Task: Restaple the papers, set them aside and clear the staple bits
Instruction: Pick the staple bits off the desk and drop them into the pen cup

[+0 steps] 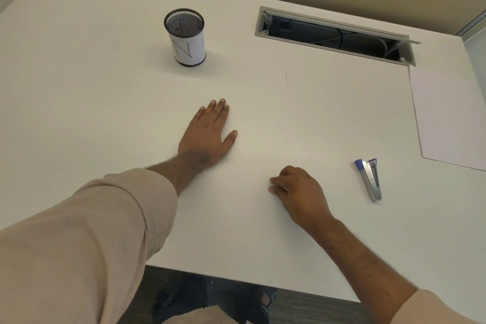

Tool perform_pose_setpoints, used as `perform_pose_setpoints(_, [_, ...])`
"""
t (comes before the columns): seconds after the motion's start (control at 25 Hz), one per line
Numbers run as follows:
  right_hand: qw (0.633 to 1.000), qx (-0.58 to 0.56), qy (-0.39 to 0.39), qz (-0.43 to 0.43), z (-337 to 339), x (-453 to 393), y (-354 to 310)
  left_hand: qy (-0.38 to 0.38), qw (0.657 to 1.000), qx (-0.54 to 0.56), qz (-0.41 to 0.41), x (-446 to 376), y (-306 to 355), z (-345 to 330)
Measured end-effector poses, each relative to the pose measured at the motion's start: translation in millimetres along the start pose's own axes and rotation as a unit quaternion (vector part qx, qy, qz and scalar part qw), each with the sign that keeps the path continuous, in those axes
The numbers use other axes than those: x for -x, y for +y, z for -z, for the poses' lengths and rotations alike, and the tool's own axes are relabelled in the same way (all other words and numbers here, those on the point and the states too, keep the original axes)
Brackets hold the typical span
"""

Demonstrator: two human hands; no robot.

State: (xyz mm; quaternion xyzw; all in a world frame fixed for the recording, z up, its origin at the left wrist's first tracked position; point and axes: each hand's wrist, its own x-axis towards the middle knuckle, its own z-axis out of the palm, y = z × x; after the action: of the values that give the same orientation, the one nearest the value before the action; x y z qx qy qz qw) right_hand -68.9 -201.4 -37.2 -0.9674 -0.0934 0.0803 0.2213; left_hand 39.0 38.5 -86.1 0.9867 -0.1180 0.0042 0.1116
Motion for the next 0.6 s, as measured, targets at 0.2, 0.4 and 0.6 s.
perform_pose_setpoints(0.2, [0.998,0.030,0.049,-0.020,-13,5,-12,0.001,1.000,0.002,0.000,0,0,0])
perform_pose_setpoints(0.4, [0.997,0.019,0.061,-0.046,-19,13,-16,0.006,1.000,0.003,-0.003,1,1,0])
perform_pose_setpoints(0.6, [0.995,0.081,0.049,-0.036,-21,6,-20,0.001,1.000,0.007,0.003,1,1,2])
